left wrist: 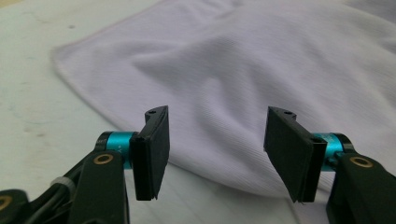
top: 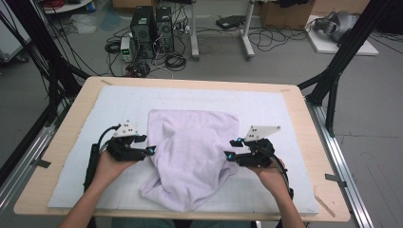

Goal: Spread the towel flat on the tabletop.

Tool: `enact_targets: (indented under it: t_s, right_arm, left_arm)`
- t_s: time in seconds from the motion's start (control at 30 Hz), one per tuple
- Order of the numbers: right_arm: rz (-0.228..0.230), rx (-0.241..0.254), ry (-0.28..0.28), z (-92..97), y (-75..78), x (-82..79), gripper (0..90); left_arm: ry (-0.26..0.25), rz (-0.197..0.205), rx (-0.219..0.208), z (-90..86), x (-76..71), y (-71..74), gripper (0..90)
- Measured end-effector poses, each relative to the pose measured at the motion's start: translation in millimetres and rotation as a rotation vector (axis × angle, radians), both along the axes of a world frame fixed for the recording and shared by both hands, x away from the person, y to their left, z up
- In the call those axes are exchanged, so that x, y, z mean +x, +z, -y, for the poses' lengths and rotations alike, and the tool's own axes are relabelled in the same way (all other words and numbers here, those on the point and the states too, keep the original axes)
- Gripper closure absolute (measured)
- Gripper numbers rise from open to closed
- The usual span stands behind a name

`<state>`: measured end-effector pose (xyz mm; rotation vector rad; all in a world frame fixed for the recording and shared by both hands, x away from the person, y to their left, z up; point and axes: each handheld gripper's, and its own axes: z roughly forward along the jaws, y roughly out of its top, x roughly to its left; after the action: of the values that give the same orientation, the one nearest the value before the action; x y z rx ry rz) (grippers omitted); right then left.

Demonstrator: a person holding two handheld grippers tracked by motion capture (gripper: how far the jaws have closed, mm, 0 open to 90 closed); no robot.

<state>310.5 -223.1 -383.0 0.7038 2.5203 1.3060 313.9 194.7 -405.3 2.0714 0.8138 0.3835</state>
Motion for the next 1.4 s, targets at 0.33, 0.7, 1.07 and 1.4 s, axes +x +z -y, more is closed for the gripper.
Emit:
enact_targets:
  t_s: [0.33,0.7,1.07,1.4]
  right_arm:
    - [-0.034,-0.059,0.056,-17.2,-37.5,-26.5,53.7]
    - [0.058,-0.117,0.037,-19.1,-16.6,-16.0,85.9]
    - [-0.081,-0.131,-0.095,-9.6,-34.2,66.6,86.5]
    - [-0.076,-0.106,-0.085,-9.8,-32.0,61.4,74.2]
  left_arm:
    - [-0.202,-0.063,0.095,27.5,-20.7,-25.0,63.2]
    - [-0.092,0.029,-0.02,8.0,-10.8,-3.1,86.4]
    - [0.094,-0.06,-0.012,0.6,52.9,-29.0,86.4]
    - [0.126,0.013,-0.026,-9.5,34.7,-6.7,56.1]
